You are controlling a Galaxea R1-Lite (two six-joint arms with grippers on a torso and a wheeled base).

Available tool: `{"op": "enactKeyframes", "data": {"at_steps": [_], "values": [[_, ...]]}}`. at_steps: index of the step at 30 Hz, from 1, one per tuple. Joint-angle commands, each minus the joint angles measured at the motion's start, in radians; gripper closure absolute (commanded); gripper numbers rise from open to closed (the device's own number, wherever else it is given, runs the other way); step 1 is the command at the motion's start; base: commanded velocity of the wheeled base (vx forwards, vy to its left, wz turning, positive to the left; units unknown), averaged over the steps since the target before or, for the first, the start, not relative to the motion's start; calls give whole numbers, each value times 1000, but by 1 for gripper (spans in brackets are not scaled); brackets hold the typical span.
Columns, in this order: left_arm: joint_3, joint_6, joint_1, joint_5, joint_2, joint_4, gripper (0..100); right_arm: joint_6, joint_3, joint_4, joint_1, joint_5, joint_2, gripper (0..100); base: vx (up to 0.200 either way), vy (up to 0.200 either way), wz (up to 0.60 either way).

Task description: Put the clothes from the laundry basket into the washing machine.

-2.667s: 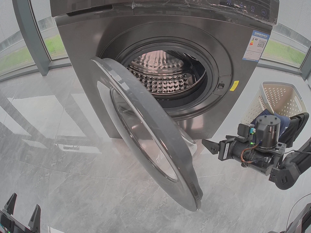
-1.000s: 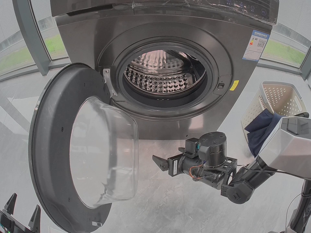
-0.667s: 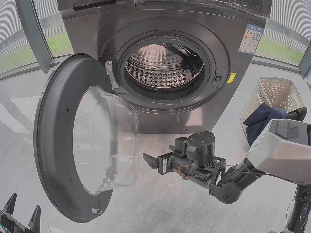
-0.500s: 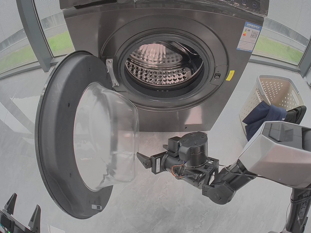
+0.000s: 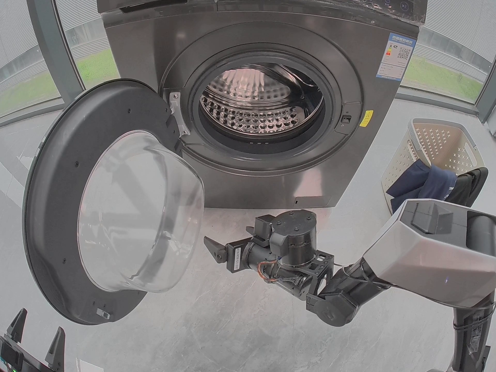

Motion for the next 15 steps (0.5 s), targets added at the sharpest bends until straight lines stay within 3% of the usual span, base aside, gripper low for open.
{"op": "enactKeyframes", "data": {"at_steps": [1, 12, 15], "values": [[16, -1, 1, 0, -7, 0, 0, -1, -42, 9, 8, 0, 25, 0, 0, 0, 0], [16, 1, 1, 0, -7, 0, 0, -1, -261, 11, 58, -3, 188, 0, 0, 0, 0], [16, -1, 1, 0, -7, 0, 0, -1, -324, 3, 69, -21, 229, 0, 0, 0, 0]]}}
